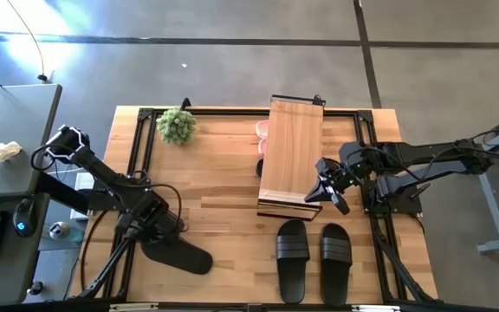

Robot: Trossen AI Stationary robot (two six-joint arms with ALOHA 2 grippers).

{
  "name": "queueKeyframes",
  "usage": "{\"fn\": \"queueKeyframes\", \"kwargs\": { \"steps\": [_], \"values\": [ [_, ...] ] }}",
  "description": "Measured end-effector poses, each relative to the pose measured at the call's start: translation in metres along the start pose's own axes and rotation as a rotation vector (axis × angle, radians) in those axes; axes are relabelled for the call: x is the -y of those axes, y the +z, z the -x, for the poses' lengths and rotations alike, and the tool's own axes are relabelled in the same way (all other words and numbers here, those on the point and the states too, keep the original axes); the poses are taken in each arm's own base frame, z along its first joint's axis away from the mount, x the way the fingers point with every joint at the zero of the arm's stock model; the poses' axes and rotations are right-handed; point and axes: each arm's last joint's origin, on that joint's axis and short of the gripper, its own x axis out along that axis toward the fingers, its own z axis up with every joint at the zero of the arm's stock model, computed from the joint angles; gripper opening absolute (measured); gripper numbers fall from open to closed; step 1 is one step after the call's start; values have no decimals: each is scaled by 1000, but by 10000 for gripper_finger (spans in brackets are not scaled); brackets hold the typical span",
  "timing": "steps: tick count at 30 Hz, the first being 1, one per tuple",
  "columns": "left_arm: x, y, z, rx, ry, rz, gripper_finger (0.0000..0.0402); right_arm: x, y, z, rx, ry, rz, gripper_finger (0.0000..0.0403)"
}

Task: Pick and place slides into the shelf
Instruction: Put the black slipper under the shelf

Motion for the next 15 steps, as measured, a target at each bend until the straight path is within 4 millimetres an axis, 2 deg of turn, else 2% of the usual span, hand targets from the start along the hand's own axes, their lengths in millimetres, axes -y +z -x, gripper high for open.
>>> {"fn": "queueKeyframes", "kwargs": {
  "steps": [7,15],
  "values": [
    [6,7,-9,68,-101,16,0,-1,-3,-1,-25,4,5,0],
    [21,10,-14,164,-299,-27,0,-9,-7,-3,-46,33,46,0]
  ]
}}
